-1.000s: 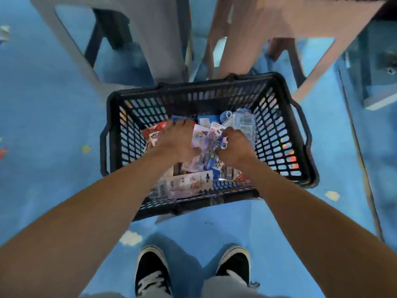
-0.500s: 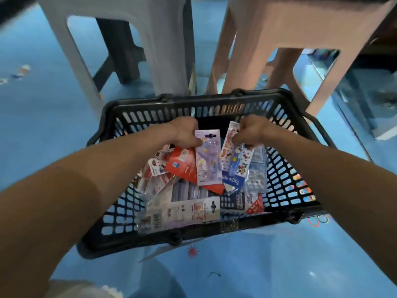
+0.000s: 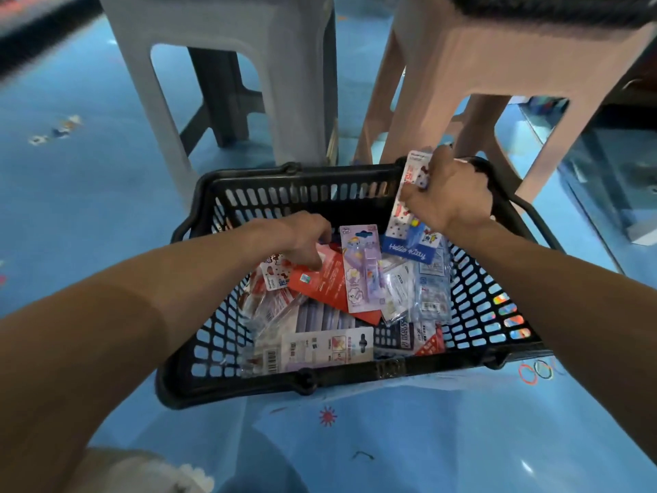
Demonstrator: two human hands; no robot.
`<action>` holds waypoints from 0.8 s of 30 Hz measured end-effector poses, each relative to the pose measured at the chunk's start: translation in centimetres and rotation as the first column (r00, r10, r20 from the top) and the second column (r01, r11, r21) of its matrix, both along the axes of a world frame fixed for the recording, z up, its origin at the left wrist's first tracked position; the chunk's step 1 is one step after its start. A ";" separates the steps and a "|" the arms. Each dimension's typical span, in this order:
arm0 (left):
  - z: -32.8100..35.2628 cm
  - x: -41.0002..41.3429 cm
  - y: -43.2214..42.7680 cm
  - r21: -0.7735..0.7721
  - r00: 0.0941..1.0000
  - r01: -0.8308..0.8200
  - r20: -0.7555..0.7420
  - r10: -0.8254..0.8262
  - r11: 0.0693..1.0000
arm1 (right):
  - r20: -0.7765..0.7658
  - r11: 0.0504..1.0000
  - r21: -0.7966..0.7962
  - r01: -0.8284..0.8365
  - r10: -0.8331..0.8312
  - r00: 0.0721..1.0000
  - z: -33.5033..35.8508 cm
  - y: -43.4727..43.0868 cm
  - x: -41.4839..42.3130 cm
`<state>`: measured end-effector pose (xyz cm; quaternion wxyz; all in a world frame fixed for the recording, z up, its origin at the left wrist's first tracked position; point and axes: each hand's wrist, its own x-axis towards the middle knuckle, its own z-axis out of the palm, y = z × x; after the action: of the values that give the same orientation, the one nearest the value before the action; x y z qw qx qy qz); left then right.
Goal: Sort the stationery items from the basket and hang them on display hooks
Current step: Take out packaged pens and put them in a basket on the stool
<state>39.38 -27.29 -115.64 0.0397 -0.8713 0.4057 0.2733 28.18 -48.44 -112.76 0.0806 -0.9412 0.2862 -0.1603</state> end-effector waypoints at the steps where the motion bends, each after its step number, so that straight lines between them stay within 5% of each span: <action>1: 0.1 0.1 0.0 0.011 1.000 0.011 -0.013 -0.011 1.000 | -0.020 0.999 0.050 0.003 -0.002 1.000 -0.2 0.4 0.2; 6: 2.1 1.9 0.8 -0.108 0.982 -0.162 -0.114 0.150 0.981 | 0.014 0.978 0.197 0.075 -0.079 0.997 -0.1 1.0 0.7; 13: 5.1 3.3 2.8 -0.448 0.905 -0.423 -0.249 0.344 0.788 | 0.076 0.903 0.400 0.158 -0.205 0.976 0.5 0.7 1.6; 17: 4.7 1.9 2.2 -0.362 0.799 -0.547 -0.494 0.342 0.755 | -0.021 0.645 0.761 0.059 -0.067 0.998 0.7 2.0 1.9; 24: 4.6 -0.2 1.0 -0.275 0.548 -0.681 -0.806 0.223 0.679 | -0.123 0.362 0.925 0.116 -0.003 0.992 -0.1 5.4 2.1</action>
<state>39.15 -26.25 -111.02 -0.4557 -0.7381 0.1948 0.4578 30.25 -43.06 -112.86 0.5768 -0.7276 0.3640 0.0736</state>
